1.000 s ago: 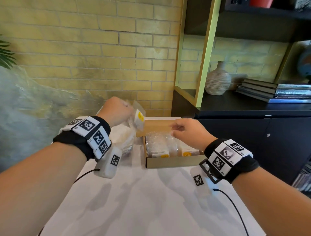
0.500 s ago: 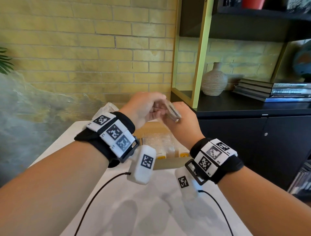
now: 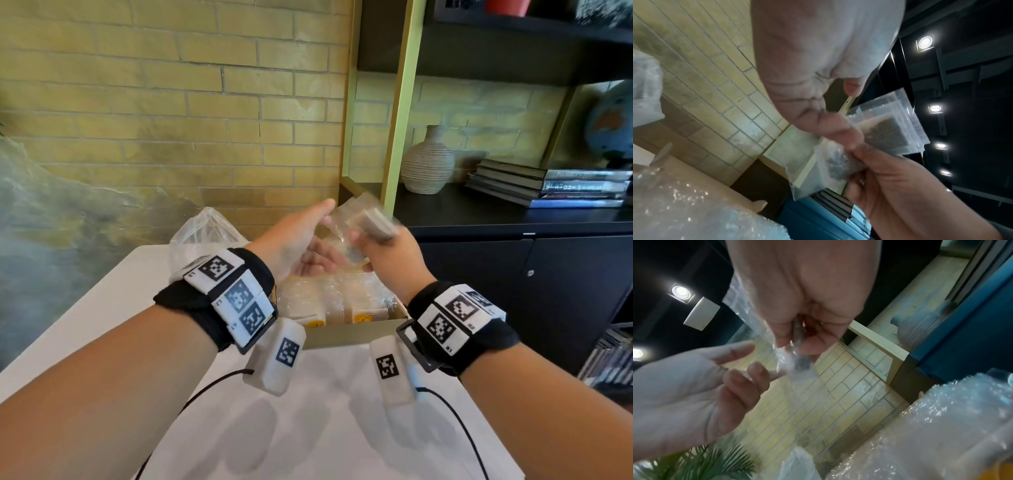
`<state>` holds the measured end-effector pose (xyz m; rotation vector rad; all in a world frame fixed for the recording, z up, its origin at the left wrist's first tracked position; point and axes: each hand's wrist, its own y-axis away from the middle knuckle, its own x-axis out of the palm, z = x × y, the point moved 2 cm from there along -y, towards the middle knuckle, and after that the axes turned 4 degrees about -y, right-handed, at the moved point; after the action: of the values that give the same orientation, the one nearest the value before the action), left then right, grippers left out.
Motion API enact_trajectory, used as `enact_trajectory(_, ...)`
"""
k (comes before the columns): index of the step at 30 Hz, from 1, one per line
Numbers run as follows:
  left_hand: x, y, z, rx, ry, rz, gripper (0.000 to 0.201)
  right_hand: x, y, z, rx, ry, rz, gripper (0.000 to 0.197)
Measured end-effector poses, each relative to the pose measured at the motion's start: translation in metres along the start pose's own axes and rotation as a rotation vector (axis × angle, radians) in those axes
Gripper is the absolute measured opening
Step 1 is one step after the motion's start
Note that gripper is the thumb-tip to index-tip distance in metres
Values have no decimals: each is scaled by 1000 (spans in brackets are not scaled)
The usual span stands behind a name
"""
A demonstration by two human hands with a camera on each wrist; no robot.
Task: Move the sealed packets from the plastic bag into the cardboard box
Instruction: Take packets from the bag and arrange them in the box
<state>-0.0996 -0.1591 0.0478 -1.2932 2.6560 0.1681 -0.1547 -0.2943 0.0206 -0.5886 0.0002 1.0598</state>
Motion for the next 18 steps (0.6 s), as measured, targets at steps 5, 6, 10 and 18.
enact_trajectory(5, 12, 0, 2, -11, 111, 142, 52, 6, -2, -2, -259, 490, 116, 21)
enact_trajectory(6, 11, -1, 3, 1, 108, 115, 58, 8, -1, -4, -272, 526, 143, 30)
enact_trajectory(10, 5, -6, 10, 86, 15, 6, 60, 10, -3, -5, -190, 344, 107, 42)
enact_trajectory(18, -4, -3, 17, 164, -2, 14, 91, 5, -8, -2, 270, -452, -26, 40)
